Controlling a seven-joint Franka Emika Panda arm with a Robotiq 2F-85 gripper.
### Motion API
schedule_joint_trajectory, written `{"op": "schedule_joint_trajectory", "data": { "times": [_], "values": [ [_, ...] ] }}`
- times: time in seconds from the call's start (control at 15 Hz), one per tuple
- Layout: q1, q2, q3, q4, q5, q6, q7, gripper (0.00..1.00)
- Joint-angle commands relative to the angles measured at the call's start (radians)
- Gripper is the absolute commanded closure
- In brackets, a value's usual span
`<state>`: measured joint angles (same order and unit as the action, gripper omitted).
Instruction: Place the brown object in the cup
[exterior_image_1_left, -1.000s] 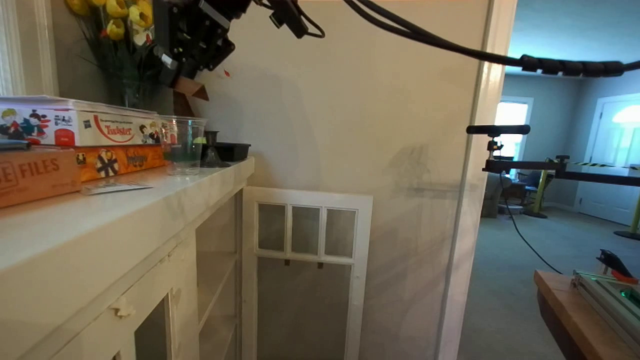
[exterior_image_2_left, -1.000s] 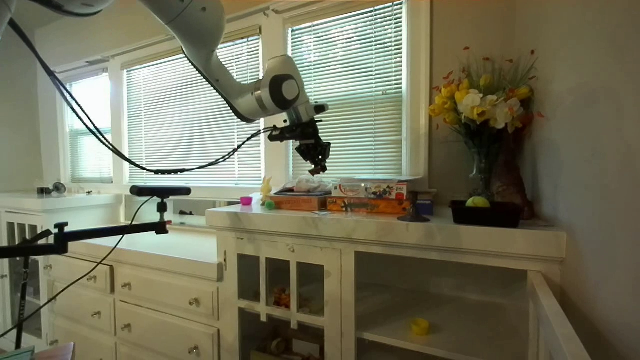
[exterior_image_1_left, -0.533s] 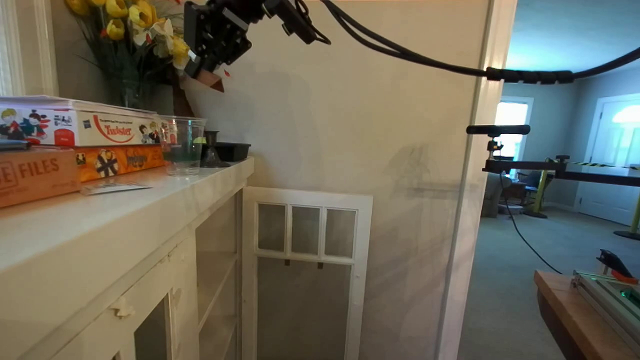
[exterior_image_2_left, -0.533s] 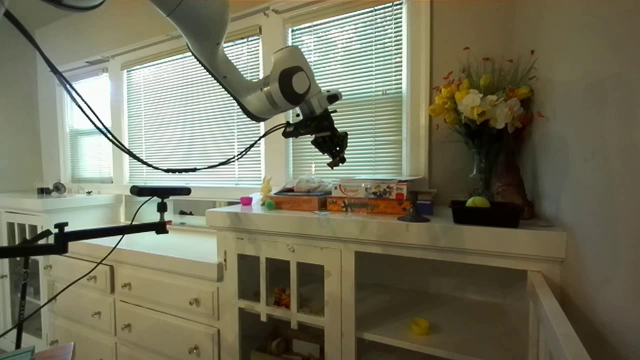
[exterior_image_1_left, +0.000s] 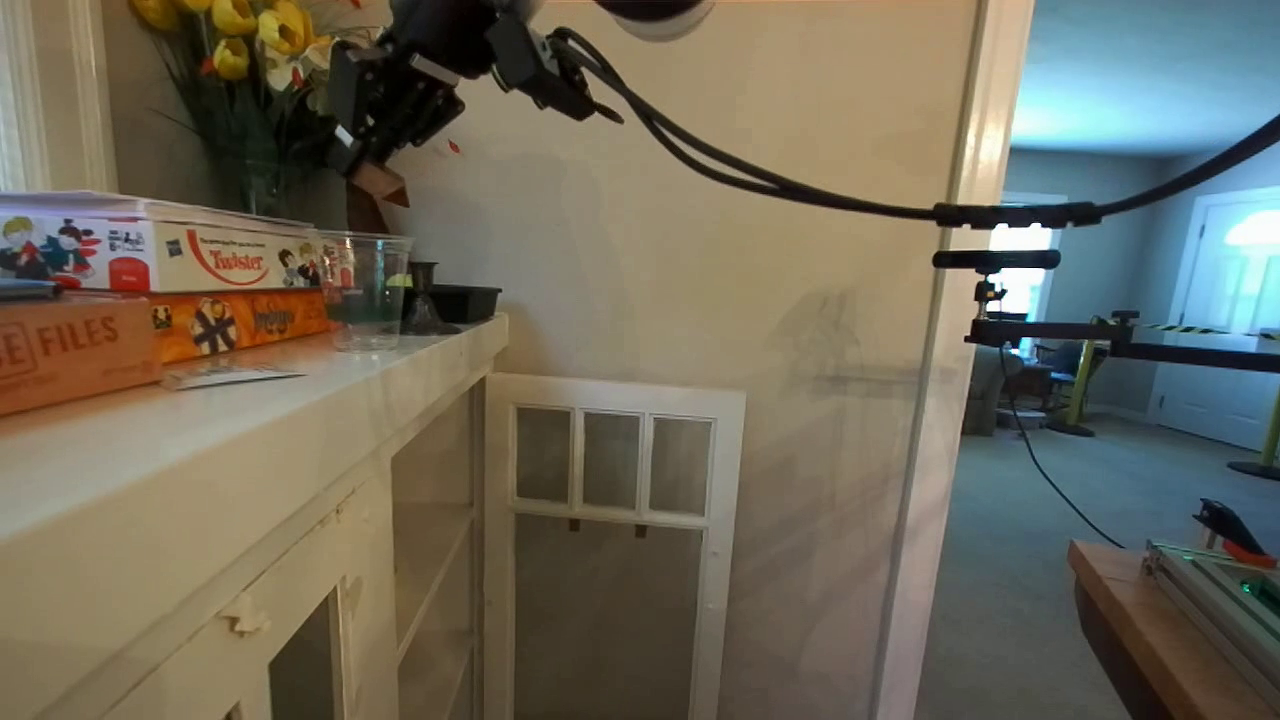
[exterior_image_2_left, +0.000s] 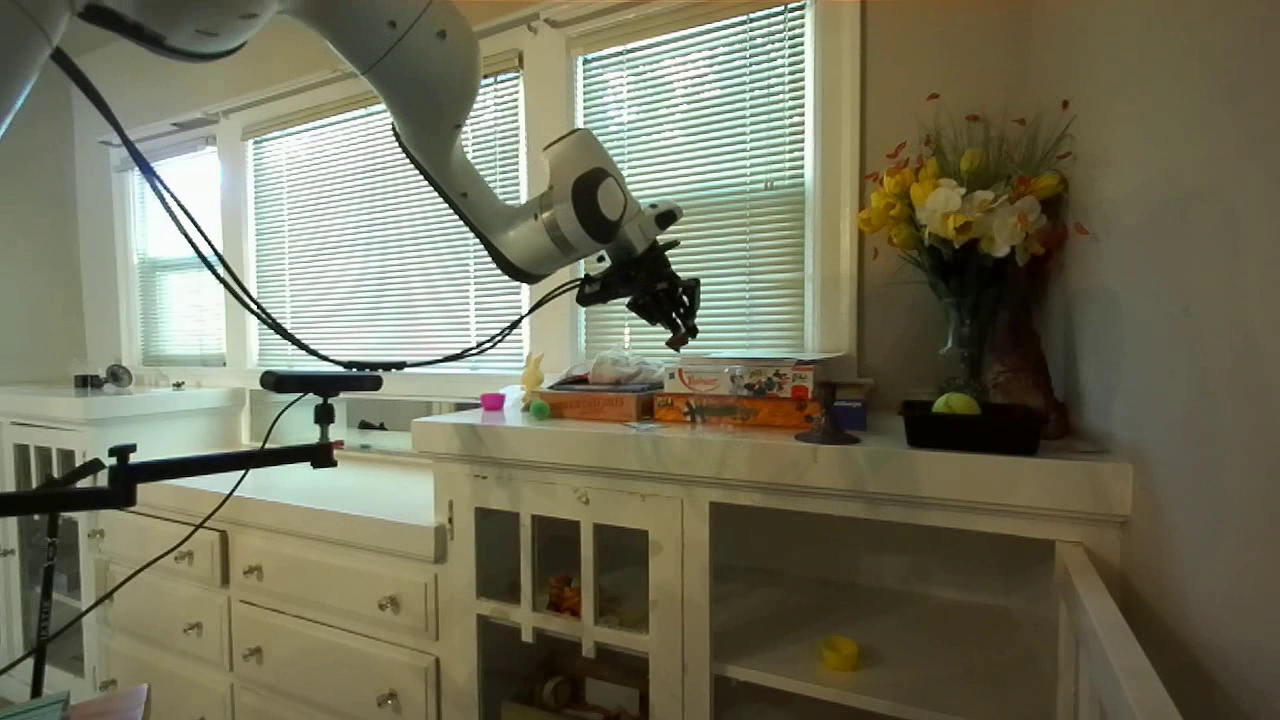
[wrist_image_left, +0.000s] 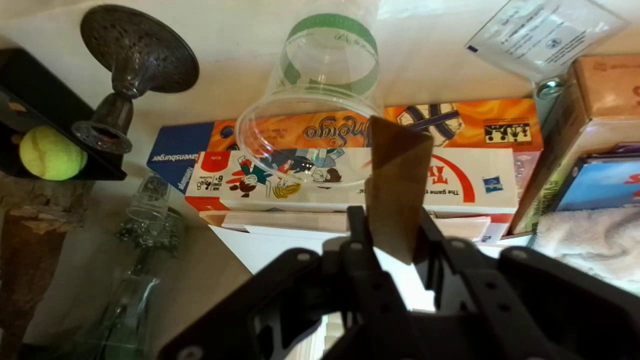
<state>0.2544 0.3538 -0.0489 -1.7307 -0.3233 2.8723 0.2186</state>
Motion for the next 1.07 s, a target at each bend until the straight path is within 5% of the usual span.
{"op": "schedule_joint_trajectory", "data": {
  "times": [0.0, 1.0],
  "values": [
    [0.037, 0.091, -0.057, 0.101, -0.079, 0.058, 0.027, 0.94],
    [0.070, 0.281, -0.174, 0.315, -0.062, 0.090, 0.001, 0.94]
  ]
}}
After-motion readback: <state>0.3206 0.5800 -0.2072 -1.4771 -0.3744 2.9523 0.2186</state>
